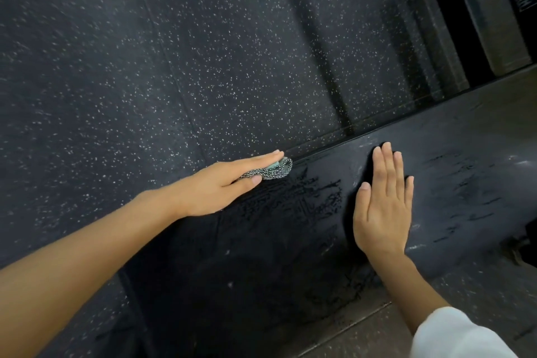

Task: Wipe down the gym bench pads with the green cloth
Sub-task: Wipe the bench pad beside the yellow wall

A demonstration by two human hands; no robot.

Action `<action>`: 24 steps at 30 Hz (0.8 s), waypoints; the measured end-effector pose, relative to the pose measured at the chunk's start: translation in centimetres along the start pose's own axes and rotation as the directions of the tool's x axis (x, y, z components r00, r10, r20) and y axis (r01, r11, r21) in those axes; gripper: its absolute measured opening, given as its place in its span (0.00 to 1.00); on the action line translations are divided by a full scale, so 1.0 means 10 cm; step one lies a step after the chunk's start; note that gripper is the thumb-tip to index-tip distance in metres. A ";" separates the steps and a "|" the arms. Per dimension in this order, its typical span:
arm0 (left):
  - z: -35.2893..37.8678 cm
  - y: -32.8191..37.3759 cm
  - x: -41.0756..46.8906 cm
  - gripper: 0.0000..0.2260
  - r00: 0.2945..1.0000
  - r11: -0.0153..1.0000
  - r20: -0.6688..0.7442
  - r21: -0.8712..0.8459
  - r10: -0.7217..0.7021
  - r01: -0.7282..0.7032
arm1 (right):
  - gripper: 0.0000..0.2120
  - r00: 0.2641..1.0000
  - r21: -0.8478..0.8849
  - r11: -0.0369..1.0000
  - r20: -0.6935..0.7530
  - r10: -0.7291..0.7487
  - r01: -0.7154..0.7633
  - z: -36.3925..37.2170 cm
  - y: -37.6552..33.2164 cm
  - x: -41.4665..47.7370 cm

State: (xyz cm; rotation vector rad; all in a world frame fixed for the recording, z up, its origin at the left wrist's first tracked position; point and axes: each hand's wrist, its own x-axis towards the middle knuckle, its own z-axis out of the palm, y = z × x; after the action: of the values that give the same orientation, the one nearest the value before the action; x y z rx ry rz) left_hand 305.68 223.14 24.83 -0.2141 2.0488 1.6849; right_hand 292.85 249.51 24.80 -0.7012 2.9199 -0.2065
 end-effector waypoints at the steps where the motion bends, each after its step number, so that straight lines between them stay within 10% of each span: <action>1: 0.00 -0.02 -0.03 0.22 1.000 1.000 -0.005 0.009 0.006 -0.006 | 0.28 1.000 0.001 1.000 -0.004 0.000 0.000 0.00 0.00 0.00; 24: 0.14 0.29 0.66 0.23 0.993 0.992 -0.042 0.070 0.110 -0.107 | 0.27 0.996 0.013 0.997 0.056 0.074 -0.074 0.24 -0.95 -0.79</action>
State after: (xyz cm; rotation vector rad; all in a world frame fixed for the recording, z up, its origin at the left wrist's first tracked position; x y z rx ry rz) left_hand 299.05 226.34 24.21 -0.1214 2.1834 1.6846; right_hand 304.36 244.47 24.75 -0.5856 2.8819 -0.1970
